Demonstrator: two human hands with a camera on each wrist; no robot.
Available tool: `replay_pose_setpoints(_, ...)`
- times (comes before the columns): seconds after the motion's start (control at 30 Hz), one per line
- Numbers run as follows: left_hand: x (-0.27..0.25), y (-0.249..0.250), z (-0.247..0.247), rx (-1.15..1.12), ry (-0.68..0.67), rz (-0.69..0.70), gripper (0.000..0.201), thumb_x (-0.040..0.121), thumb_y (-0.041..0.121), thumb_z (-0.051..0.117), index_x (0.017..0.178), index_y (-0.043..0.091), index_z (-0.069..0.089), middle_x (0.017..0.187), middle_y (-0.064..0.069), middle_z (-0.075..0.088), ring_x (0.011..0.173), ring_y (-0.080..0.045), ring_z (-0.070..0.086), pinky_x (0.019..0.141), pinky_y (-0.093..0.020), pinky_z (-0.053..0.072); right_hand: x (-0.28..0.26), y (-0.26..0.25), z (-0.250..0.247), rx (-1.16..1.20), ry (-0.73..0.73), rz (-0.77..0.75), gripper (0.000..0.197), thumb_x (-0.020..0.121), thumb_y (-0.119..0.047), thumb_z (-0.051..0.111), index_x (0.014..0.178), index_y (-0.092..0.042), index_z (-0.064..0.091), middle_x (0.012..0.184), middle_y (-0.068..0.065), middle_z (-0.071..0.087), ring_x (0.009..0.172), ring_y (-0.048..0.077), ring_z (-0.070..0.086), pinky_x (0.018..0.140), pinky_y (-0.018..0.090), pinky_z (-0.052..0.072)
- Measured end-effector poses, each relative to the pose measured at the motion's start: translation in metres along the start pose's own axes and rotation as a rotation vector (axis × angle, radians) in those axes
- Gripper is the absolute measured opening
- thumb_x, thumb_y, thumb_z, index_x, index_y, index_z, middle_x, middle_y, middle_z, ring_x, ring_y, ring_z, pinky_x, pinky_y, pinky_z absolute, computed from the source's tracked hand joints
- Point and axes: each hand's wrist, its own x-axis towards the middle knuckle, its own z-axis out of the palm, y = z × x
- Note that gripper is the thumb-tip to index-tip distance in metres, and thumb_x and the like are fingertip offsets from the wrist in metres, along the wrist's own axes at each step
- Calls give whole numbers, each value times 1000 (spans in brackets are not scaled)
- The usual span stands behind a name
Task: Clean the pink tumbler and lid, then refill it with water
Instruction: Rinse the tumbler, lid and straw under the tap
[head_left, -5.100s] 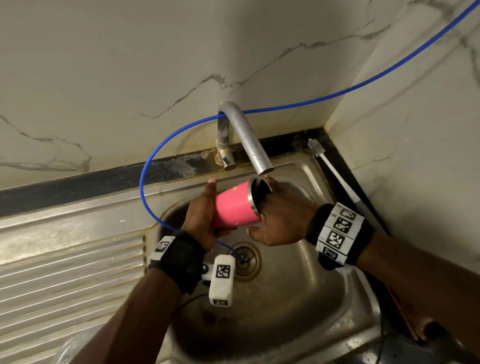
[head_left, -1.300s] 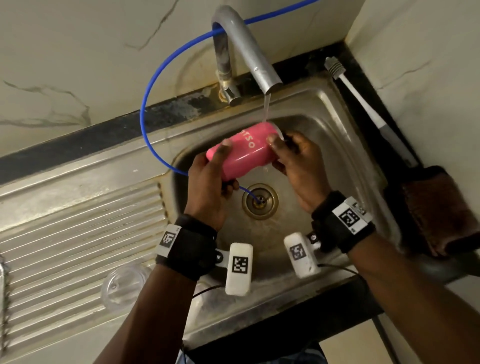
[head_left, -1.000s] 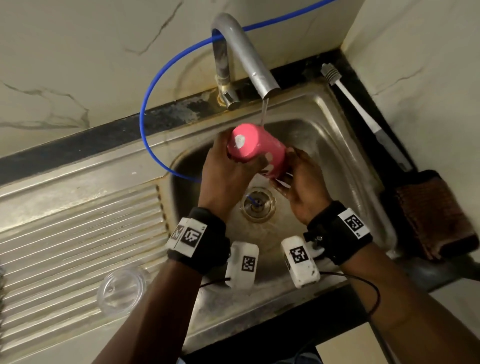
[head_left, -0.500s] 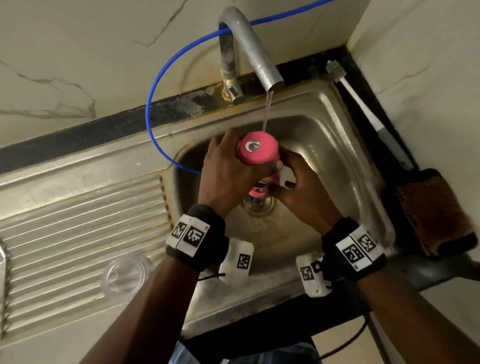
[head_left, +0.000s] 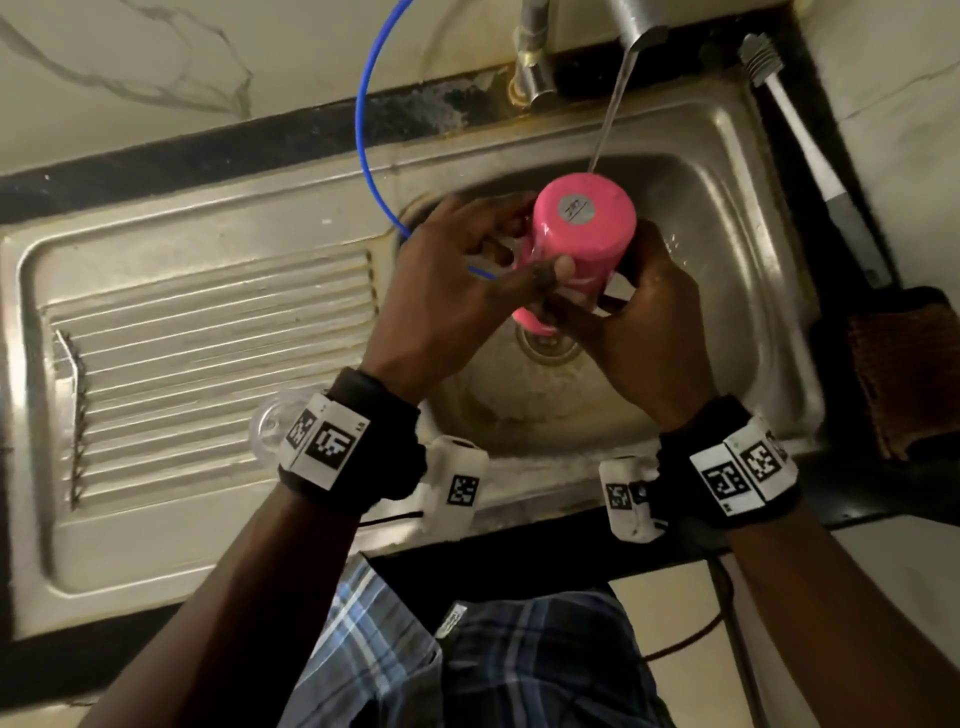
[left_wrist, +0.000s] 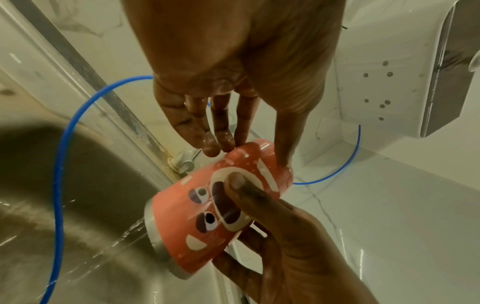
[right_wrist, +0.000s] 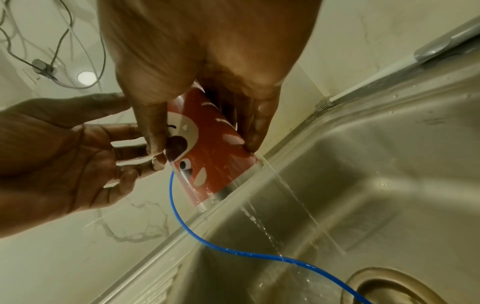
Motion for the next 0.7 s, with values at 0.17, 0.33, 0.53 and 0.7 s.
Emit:
replay_pose_setpoints(0.17,-9,6,-11,-15,0,36,60,86,44,85,140,21,70,120,-3,69,101,-9,71,96,-34,59,-9,-18,6,25,2,-50,76,75,-31,94,139,-14,56,121,-9,71,114,-1,67,83,15,57)
replay_pose_setpoints(0.33,-24,13,-21,-31,31,69,61,88,45,84,142,22,69,121,-2,71,108,-11,67,96,-34,57,-21,-34,5,-21,54,-101,76,78,-40,90,139,-12,56,122,-9,69,113,-2,66,82,14,56)
replay_pose_setpoints(0.53,-56,-15,-11,-94,-47,-6,55,94,37,78,146,23,64,131,0,71,112,-15,72,97,-43,59,-49,-21,26,-164,73,-26,70,80,-55,83,134,-19,59,112,-12,74,98,-3,71,79,20,58)
replay_pose_setpoints(0.7,-84,-35,-14,-202,-76,-79,51,97,29,77,146,26,63,133,0,68,114,-13,72,97,-42,61,-74,1,43,-168,140,-13,85,75,-50,89,144,-16,53,122,-11,71,110,9,72,87,37,62)
